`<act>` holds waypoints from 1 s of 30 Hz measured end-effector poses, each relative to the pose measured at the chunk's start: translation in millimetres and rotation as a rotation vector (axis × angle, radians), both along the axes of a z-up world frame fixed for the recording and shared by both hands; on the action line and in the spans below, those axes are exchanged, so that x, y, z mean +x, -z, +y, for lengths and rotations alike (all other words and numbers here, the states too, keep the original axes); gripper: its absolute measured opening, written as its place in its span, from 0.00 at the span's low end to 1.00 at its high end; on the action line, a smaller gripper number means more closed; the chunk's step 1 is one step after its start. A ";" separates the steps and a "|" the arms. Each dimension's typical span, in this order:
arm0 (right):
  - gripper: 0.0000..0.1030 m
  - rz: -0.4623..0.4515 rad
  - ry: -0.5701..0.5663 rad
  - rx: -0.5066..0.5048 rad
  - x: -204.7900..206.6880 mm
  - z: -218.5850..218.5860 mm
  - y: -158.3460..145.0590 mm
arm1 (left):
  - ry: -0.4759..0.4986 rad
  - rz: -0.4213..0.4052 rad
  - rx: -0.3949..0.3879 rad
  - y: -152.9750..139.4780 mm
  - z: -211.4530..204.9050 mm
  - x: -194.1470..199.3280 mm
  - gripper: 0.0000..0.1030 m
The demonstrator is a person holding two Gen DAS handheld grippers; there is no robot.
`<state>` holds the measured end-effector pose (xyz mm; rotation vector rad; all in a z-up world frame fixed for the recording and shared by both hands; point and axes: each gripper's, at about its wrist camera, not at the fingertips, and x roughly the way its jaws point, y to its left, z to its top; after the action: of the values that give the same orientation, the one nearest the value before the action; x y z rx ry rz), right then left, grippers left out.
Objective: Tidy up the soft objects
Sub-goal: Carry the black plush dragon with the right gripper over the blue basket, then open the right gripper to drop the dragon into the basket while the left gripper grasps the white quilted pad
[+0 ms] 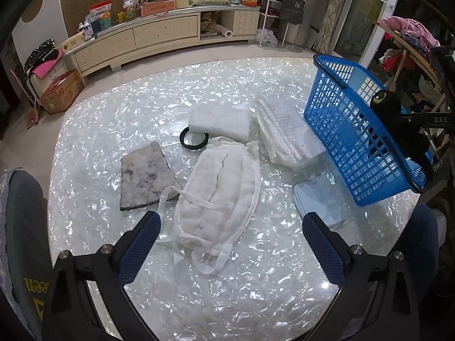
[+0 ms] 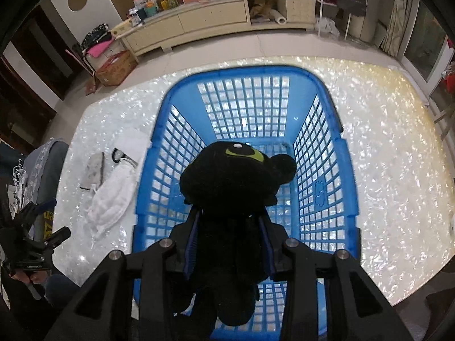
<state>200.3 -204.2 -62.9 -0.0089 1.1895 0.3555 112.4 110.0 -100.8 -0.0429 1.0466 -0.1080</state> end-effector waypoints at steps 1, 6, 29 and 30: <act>0.35 0.003 -0.003 -0.006 1.6 1.6 2.4 | 0.005 0.002 -0.004 2.8 1.4 1.8 0.97; 0.35 0.023 -0.007 -0.042 5.1 10.6 16.2 | 0.005 0.023 0.007 17.7 8.7 14.2 0.97; 0.52 0.019 -0.025 -0.132 9.0 10.2 18.9 | 0.074 0.150 0.044 90.7 11.8 54.0 0.90; 0.53 0.010 -0.026 -0.146 7.0 11.3 17.6 | 0.077 0.155 0.047 93.6 10.5 55.2 0.88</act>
<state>207.3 -192.8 -80.6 -0.1500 1.2237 0.2914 167.6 120.5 -194.4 0.0326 1.2052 -0.1517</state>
